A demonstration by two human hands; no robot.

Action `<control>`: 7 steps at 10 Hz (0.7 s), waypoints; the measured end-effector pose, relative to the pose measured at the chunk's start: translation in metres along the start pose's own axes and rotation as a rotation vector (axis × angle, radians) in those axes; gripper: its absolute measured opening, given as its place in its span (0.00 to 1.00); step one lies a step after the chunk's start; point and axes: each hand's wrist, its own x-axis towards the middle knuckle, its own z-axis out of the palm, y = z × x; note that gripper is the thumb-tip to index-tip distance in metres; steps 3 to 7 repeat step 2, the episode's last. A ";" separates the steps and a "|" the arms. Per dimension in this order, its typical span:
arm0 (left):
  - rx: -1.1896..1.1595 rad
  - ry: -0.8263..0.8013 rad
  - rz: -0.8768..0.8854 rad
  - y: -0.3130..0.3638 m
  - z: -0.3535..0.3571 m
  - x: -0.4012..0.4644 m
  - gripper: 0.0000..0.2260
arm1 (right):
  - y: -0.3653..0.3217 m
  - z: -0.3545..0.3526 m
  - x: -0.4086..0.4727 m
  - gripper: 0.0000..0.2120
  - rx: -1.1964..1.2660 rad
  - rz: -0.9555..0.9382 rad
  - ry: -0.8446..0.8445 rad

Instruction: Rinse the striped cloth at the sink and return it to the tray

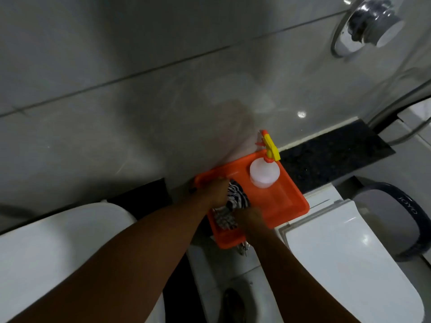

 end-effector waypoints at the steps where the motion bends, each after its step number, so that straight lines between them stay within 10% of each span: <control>1: 0.066 0.074 0.035 -0.006 -0.015 -0.018 0.27 | -0.016 0.008 -0.013 0.18 -0.197 -0.118 0.021; 7: 0.076 0.097 0.081 -0.014 -0.035 -0.044 0.31 | -0.040 0.019 -0.036 0.23 -0.351 -0.292 0.094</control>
